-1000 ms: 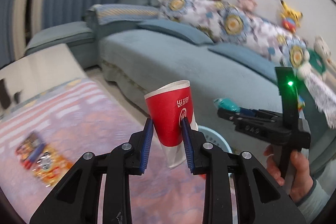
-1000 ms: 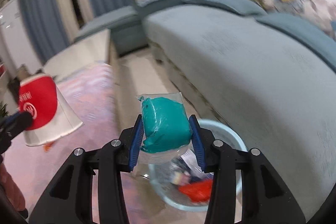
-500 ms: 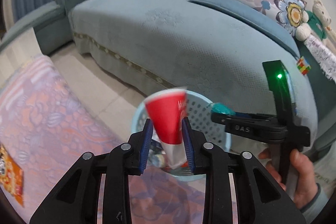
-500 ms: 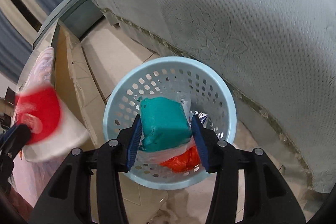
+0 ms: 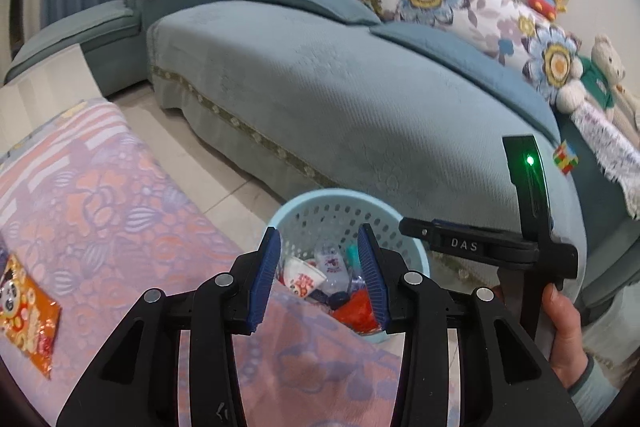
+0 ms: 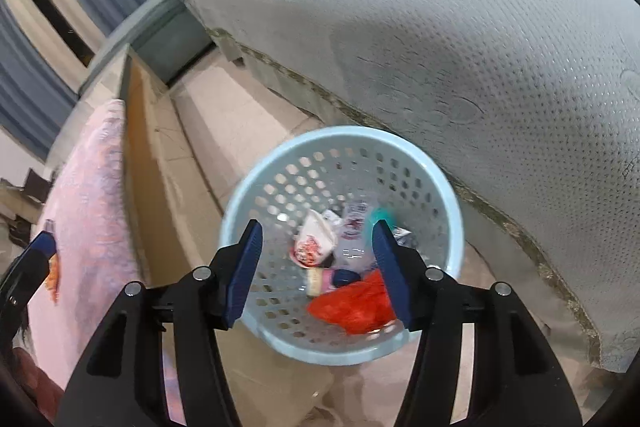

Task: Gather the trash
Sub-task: 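Carry paper cup and teal packet over the blue basket and open both tools, then move both tools back over the table toward the card box and snack bag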

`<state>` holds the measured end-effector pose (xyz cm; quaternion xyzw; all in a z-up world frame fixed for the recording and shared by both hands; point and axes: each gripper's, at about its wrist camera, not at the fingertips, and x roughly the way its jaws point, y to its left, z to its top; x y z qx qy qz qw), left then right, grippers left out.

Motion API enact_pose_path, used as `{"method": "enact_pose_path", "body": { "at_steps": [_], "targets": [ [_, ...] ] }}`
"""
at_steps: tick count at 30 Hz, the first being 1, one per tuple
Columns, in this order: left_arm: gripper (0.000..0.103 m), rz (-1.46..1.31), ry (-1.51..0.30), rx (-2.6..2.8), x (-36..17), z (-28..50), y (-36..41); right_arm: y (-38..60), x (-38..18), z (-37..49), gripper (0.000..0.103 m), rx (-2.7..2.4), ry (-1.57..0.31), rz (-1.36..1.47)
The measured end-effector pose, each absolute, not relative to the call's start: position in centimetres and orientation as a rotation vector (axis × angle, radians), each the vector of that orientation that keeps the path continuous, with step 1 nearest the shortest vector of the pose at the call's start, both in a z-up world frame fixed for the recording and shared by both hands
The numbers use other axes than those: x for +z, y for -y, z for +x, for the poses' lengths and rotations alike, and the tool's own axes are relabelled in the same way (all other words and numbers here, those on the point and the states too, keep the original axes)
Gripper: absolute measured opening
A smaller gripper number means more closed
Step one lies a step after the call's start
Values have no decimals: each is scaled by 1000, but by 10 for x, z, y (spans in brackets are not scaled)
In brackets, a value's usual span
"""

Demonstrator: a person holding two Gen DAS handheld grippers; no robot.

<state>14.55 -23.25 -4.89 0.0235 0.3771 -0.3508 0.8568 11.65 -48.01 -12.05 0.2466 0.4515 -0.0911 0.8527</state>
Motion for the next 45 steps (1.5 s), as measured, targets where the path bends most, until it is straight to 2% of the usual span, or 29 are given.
{"method": "enact_pose_path", "body": {
  "at_steps": [9,13,15,17,18,21,22,23,25,34,39,40,42,43,44,45],
  "targets": [
    [46,-74,-653,-630,7,130,142,401,-40,119,54,-14,-767,404],
    [58,-110,-599,-526,24,124,81,343,-4,126,54,137,-696,341],
    [60,-119,-588,-473,27,121,54,310,5,134,54,224,-690,310],
    [61,-138,-587,-412,26,120,24,283,9,140,59,277,-699,287],
    [62,-155,-587,-378,24,119,7,269,10,143,59,307,-704,281],
    [75,-177,-588,-288,18,118,-31,222,6,156,62,381,-726,226],
    [78,-184,-589,-253,15,119,-43,204,2,162,66,410,-738,204],
    [79,-197,-598,-229,10,122,-56,194,0,166,73,430,-744,196],
    [79,-228,-635,-215,0,131,-75,169,-9,174,79,453,-751,154],
    [77,-394,-800,-212,-59,177,-112,96,-66,208,81,445,-874,-86],
    [77,-390,-835,-192,-71,191,-117,76,-87,213,81,390,-922,-203],
    [77,-378,-847,-186,-73,194,-115,73,-91,214,81,382,-937,-214],
    [77,-376,-856,-184,-75,199,-114,74,-91,215,74,369,-934,-207],
    [77,-382,-860,-190,-77,201,-114,76,-91,215,64,368,-933,-194],
    [77,-389,-864,-197,-78,203,-113,81,-91,216,48,368,-932,-169],
    [76,-387,-866,-198,-79,206,-111,84,-90,217,41,365,-930,-152]
  ]
}}
